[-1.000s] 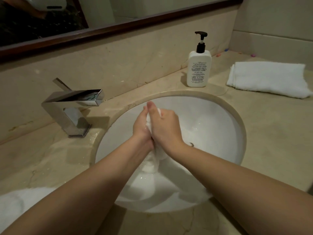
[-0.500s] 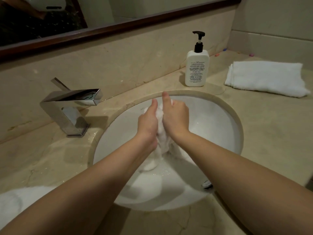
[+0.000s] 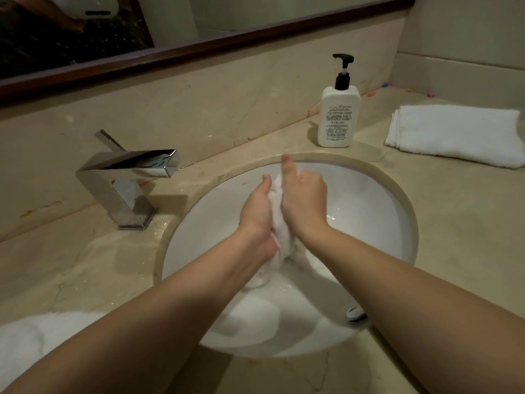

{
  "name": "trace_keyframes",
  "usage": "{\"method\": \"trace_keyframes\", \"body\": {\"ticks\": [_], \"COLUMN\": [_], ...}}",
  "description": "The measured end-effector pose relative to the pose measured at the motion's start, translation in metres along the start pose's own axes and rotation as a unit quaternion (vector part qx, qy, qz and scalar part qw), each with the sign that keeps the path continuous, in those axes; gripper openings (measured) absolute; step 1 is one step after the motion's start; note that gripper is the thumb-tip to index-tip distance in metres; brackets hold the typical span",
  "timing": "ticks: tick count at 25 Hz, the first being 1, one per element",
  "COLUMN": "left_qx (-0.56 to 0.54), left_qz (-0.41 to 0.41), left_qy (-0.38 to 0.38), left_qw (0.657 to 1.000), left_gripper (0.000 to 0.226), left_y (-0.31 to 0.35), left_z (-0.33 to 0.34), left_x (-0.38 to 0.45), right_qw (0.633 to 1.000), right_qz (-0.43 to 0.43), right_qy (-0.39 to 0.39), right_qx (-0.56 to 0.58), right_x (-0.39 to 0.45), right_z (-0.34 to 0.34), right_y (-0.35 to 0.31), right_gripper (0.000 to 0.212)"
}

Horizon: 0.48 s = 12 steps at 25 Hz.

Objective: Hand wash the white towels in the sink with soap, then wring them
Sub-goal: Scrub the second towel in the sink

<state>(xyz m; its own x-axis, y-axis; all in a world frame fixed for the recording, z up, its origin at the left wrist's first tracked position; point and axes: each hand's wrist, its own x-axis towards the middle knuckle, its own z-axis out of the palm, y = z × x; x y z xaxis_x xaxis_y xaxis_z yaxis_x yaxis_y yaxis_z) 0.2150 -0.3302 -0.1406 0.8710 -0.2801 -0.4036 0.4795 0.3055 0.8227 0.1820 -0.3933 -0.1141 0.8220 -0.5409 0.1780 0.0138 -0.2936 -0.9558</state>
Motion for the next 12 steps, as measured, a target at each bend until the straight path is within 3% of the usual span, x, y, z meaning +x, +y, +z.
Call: {"method": "trace_keyframes", "body": {"ticks": [2, 5, 9, 12], "left_qx": [0.025, -0.028, 0.028, -0.012], "left_qz": [0.005, 0.029, 0.010, 0.037], "left_qy": [-0.009, 0.009, -0.010, -0.003], "left_qw": [1.000, 0.999, 1.000, 0.999], "left_gripper": [0.056, 0.066, 0.060, 0.064], "left_y": [0.000, 0.001, 0.003, 0.004], "left_z": [0.002, -0.008, -0.004, -0.010], "left_x": [-0.002, 0.005, 0.002, 0.005], "right_qw": [1.000, 0.998, 0.999, 0.997], "right_qz": [-0.005, -0.055, 0.001, -0.064], "right_qy": [0.021, -0.029, 0.032, -0.034], "right_qx": [0.006, -0.005, 0.016, 0.012], "right_x": [0.001, -0.017, 0.003, -0.018], "right_z": [-0.003, 0.008, 0.002, 0.010], "right_y": [0.002, 0.002, 0.004, 0.003], "right_gripper": [0.063, 0.062, 0.063, 0.062]}}
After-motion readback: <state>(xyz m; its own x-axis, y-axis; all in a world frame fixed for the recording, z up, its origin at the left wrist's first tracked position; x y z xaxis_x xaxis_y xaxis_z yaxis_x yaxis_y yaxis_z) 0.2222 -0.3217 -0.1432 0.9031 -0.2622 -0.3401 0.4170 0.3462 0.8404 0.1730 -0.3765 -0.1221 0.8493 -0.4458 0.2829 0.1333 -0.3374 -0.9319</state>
